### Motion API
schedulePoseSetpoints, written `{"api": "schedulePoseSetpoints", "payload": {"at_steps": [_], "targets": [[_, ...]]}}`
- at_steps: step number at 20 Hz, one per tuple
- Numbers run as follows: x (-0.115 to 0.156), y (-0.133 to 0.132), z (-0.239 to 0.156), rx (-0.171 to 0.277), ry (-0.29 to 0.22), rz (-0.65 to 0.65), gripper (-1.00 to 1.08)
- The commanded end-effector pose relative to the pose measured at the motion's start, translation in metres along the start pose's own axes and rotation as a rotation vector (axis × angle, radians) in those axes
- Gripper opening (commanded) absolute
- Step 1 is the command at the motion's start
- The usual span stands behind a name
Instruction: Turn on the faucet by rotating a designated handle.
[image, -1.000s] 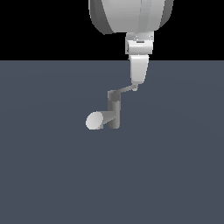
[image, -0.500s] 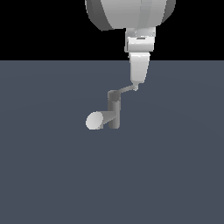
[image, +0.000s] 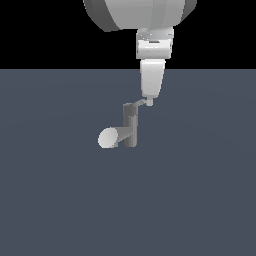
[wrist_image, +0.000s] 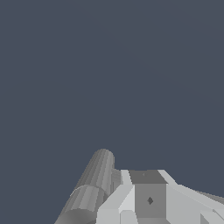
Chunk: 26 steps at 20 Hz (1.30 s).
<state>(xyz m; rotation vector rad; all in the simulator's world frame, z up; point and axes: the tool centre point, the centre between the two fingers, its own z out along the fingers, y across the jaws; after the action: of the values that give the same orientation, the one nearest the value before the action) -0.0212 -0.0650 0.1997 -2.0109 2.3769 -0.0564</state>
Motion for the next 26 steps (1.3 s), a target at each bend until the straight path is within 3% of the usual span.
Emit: {"api": "schedulePoseSetpoints", "payload": {"at_steps": [1,5,6,19,20,21,26], "targets": [[-0.016,0.021,0.015,-0.039,-0.003,-0.018,-1.00],[-0.022,0.033,0.016,-0.045,-0.003,-0.016,-1.00],[-0.011,0.018,0.002,-0.009,0.000,0.001,-1.00],[-0.093,0.039,0.016,-0.046,-0.003,-0.016,-1.00],[-0.093,0.039,0.016,-0.046,-0.003,-0.016,-1.00],[-0.061,0.024,0.001,-0.011,0.002,0.035,-1.00],[-0.081,0.016,0.005,-0.019,0.001,0.023,-1.00]]}}
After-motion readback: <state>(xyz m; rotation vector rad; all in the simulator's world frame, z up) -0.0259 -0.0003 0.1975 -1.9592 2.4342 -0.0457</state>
